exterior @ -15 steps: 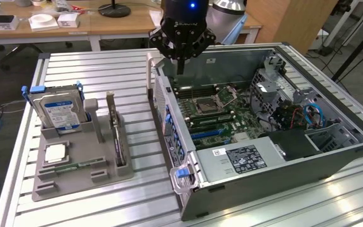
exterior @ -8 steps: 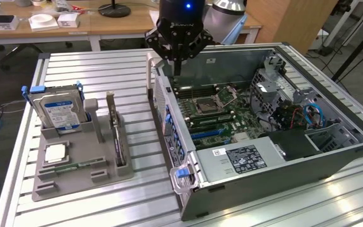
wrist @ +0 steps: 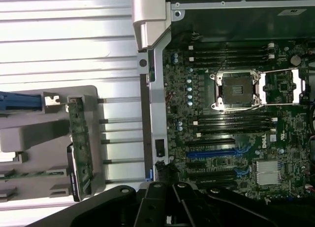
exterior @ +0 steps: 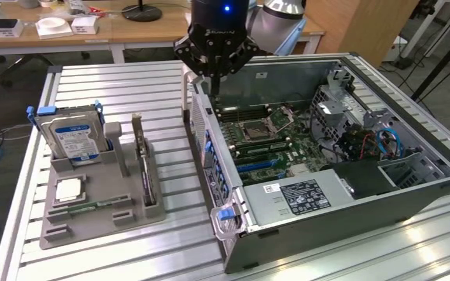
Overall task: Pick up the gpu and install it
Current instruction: 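Reach for the gpu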
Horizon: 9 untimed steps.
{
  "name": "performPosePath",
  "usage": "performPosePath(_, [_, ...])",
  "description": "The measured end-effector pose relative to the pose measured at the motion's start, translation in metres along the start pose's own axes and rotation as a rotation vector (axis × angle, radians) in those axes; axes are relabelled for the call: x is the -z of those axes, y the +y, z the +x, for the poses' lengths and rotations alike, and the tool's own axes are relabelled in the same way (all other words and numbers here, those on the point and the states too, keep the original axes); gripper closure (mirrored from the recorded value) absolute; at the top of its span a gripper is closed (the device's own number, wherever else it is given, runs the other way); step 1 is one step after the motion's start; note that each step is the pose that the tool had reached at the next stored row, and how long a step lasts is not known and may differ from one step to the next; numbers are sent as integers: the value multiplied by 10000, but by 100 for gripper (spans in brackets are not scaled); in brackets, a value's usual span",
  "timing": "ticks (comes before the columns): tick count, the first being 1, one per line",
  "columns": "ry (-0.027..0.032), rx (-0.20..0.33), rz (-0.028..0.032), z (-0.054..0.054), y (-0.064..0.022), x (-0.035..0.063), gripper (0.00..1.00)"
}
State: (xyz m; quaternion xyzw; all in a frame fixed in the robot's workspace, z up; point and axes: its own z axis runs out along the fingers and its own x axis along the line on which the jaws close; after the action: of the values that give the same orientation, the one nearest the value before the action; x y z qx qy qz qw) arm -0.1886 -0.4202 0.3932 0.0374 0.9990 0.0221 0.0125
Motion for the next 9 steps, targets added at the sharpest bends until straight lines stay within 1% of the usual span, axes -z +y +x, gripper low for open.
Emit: performPosePath(9, [0, -1, 0, 95, -31, 4, 89])
